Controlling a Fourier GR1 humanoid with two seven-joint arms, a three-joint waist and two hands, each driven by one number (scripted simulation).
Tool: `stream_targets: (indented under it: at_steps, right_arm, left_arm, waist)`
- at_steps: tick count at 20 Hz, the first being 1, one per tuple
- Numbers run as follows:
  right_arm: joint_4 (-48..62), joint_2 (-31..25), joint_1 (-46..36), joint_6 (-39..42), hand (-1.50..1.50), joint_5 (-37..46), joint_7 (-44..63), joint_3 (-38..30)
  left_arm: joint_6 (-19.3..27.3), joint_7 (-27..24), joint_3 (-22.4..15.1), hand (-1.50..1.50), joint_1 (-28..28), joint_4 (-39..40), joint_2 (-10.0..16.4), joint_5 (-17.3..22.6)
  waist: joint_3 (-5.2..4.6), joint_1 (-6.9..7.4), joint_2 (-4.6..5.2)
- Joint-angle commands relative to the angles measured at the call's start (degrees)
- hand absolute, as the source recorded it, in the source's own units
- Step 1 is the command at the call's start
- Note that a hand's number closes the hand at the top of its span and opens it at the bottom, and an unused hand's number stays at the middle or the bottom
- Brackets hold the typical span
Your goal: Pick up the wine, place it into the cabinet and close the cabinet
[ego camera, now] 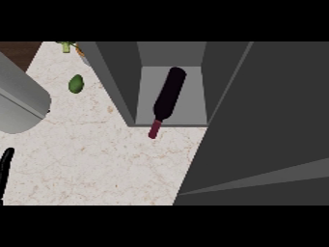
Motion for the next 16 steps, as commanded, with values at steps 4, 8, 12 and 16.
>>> stream_targets:
  at_steps: [4, 8, 12, 16]
  right_arm:
    - [-6.65, 0.0, -2.85, -8.35, 1.5, 7.08, 2.42, 13.25]
    - [-2.98, -0.09, -5.66, -13.33, 1.5, 11.9, -0.78, 16.91]
    - [1.81, -0.17, -10.69, -16.81, 1.5, 13.01, -2.96, 15.55]
    - [6.25, -0.08, -19.34, -24.12, 1.5, 16.2, -3.07, 17.46]
  left_arm:
    - [-7.31, 1.74, 8.11, -1.5, 3.79, -0.34, 4.04, 5.04]
    - [-7.87, 2.63, 9.07, -1.5, 2.39, 0.92, 3.96, 5.0]
    - [-8.99, 4.78, 10.68, -1.5, 2.17, -0.13, 4.6, 7.15]
    - [-9.35, 6.25, 11.31, -1.5, -1.46, 2.48, 3.08, 8.31]
  waist:
    - [-0.02, 0.39, -0.06]
    - [-0.11, 0.05, -0.23]
    - [-0.11, 0.7, 0.01]
    - [-0.07, 0.13, 0.34]
